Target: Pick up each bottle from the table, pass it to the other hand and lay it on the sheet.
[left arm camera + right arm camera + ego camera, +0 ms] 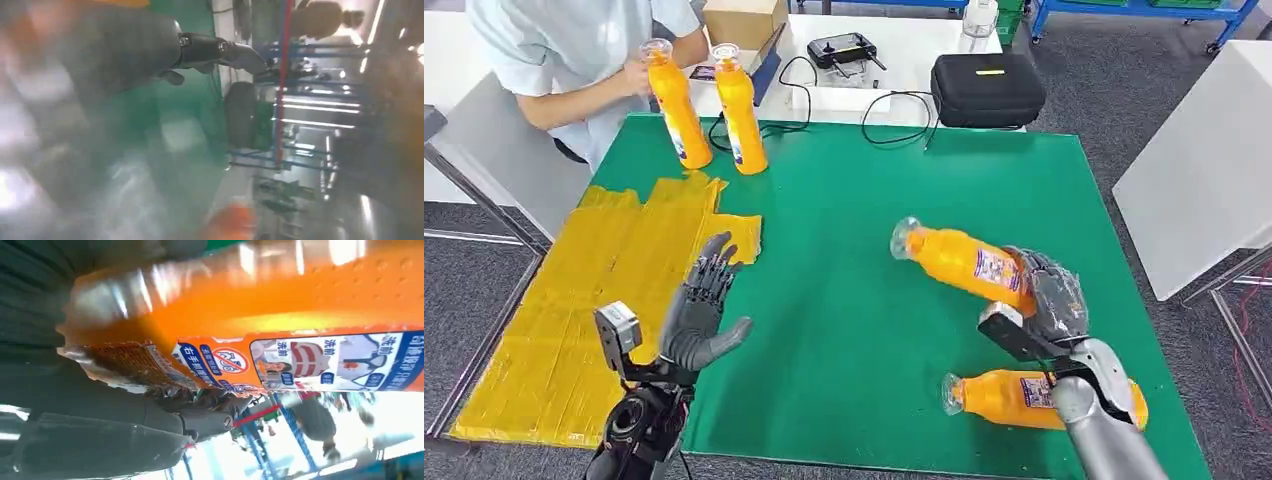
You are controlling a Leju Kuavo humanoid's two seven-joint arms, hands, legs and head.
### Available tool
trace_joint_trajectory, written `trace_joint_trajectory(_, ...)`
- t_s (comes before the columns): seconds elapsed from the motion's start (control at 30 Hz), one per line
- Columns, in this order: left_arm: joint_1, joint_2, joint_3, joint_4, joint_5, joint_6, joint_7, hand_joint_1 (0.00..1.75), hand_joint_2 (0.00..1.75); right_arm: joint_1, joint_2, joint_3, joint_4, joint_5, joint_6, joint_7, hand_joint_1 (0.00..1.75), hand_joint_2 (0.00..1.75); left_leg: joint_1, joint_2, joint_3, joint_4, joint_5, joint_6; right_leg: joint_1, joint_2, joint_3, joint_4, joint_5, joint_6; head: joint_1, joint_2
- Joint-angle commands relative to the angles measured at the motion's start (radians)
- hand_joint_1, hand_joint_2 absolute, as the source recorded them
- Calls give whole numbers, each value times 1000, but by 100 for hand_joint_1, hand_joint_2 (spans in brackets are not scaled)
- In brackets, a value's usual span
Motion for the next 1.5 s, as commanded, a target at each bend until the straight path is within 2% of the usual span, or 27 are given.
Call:
trace_joint_trajectory(0.03,-57,39,-151,1,-41,37,73,0,175,31,245,-106,-168,-204,35,-16,175,175,2,0,2,1,-1,-2,2,5,2,0,-1,-3,0,0)
trace_joint_trajectory(0.17,-62,44,-163,4,-38,44,79,0,175,32,255,-106,-168,-232,33,-18,175,175,2,0,2,1,-1,-2,1,5,1,0,-1,-2,0,0)
trace_joint_trajectory(0.27,-90,46,-210,16,-31,49,105,0,175,40,303,-75,-175,-325,67,-36,175,175,2,0,1,0,-1,-1,1,3,0,0,0,-2,0,0)
trace_joint_trajectory(0.43,-132,46,-288,35,-4,71,123,0,175,11,329,64,-88,-360,77,-35,175,175,2,1,2,0,-1,-2,1,6,1,0,0,-2,0,0)
trace_joint_trajectory(0.63,-134,51,-292,39,1,76,122,0,175,5,324,71,-78,-366,68,-37,175,175,2,1,3,0,-1,-2,1,5,2,-1,0,-2,0,0)
trace_joint_trajectory(0.73,-151,50,-307,69,31,79,133,0,175,-23,333,165,-11,-364,118,-29,171,175,2,2,4,-1,-1,-2,1,7,3,-1,0,-2,0,0)
trace_joint_trajectory(0.87,-163,50,-319,86,56,76,137,0,175,-55,362,264,81,-349,112,-29,169,175,2,4,3,-1,-1,-2,1,8,2,-1,1,-2,0,0)
trace_joint_trajectory(1.2,-165,52,-323,87,66,75,140,0,175,-58,353,286,87,-348,121,-29,171,175,2,1,2,-1,0,-2,1,4,2,-1,0,-1,0,0)
trace_joint_trajectory(1.5,-177,53,-330,109,94,80,132,0,175,-87,353,487,164,-302,184,-35,169,175,2,1,2,-1,0,-3,1,5,2,-1,0,-2,0,0)
